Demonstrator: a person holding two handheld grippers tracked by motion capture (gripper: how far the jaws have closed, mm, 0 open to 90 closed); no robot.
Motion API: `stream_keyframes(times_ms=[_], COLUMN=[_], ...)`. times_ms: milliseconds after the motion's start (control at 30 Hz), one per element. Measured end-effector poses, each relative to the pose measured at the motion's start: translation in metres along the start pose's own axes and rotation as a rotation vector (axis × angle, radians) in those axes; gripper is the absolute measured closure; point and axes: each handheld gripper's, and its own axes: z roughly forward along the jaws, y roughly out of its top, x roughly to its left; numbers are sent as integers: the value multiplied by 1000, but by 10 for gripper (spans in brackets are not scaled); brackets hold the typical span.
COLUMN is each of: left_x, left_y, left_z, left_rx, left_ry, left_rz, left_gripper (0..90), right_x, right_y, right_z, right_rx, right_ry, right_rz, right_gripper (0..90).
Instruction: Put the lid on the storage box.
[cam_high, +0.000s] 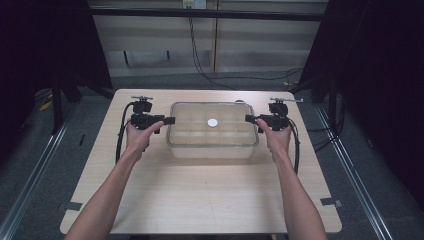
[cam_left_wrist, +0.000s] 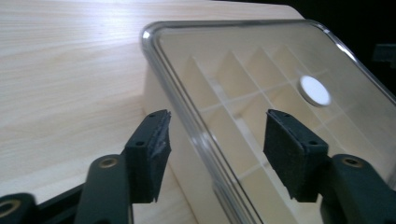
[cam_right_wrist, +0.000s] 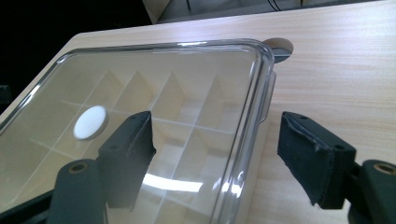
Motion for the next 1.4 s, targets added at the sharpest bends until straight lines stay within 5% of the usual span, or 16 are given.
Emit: stream_keyframes(times_ms=[67, 167, 533, 733, 1000, 1400], left_x=[-4, -7, -15, -12, -18, -32], left_y=[-4, -12, -48, -66, -89, -129], left_z=[-5, -13, -49, -65, -88, -103], left_rx=[-2, -25, -26, -40, -46, 14], left_ry=[5, -19, -1, 5, 14, 42], left_rz=[25, -2, 112, 92, 125, 170], left_gripper=[378, 372, 397, 376, 346, 308], right_x=[4, 11, 22, 21, 22, 34], right_y=[-3, -10, -41, -52, -81, -136], right_z=[-7, -16, -58, -75, -93, -122], right_rx=[-8, -19, -80, -81, -76, -61], right_ry=[6, 42, 118, 107, 104, 103], right_rz=[-31, -52, -72, -91, -95, -78], right_gripper=[261, 256, 267, 280, 299, 304])
